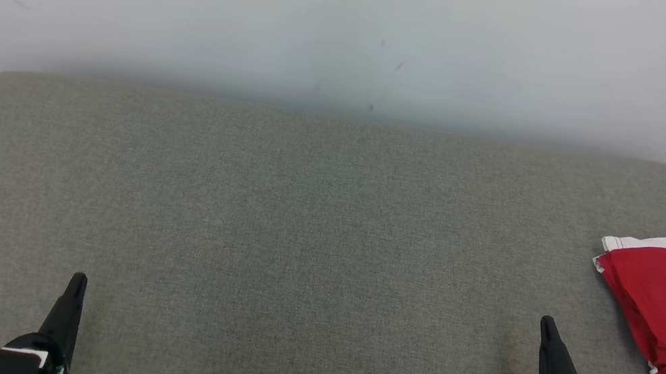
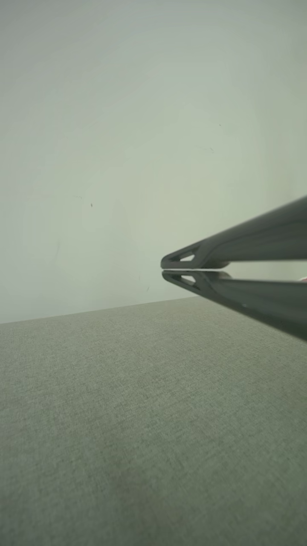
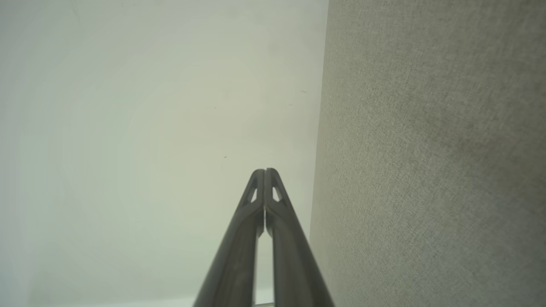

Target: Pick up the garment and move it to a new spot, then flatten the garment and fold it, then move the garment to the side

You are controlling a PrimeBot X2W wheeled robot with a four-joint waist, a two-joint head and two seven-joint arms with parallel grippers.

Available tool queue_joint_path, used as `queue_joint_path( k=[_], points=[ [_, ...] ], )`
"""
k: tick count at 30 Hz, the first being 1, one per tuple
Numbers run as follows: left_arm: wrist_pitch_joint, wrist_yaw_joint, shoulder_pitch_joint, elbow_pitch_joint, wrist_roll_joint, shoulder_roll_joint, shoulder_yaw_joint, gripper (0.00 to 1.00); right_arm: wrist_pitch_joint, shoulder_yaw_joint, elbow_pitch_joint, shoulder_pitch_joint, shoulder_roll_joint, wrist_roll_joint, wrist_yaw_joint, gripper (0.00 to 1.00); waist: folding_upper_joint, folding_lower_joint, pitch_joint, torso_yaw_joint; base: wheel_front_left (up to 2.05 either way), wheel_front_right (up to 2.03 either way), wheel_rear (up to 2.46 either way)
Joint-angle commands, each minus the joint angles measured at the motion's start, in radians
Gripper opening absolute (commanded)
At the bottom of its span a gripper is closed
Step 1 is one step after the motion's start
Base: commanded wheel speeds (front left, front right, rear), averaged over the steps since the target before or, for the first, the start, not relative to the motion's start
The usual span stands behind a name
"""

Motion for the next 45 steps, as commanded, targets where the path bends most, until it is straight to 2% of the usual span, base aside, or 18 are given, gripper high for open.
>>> queue_joint_path(
  k=[1, 45],
  points=[
    [0.0, -0.002, -0.01, 0.0, -0.004, 0.001, 0.002, 0.0, 0.003, 0.0, -0.002, -0.005, 0.004, 0.001, 0.001, 0.0, 0.0, 0.0001, 0.0, 0.0, 0.0, 0.0, 0.0],
    [0.0, -0.002, -0.009, 0.0, -0.005, 0.001, 0.002, 0.0, 0.003, 0.001, -0.002, -0.005, 0.004, 0.002, 0.001, 0.0, 0.0, 0.0001, 0.0, 0.0, 0.0, 0.0, 0.0]
  ],
)
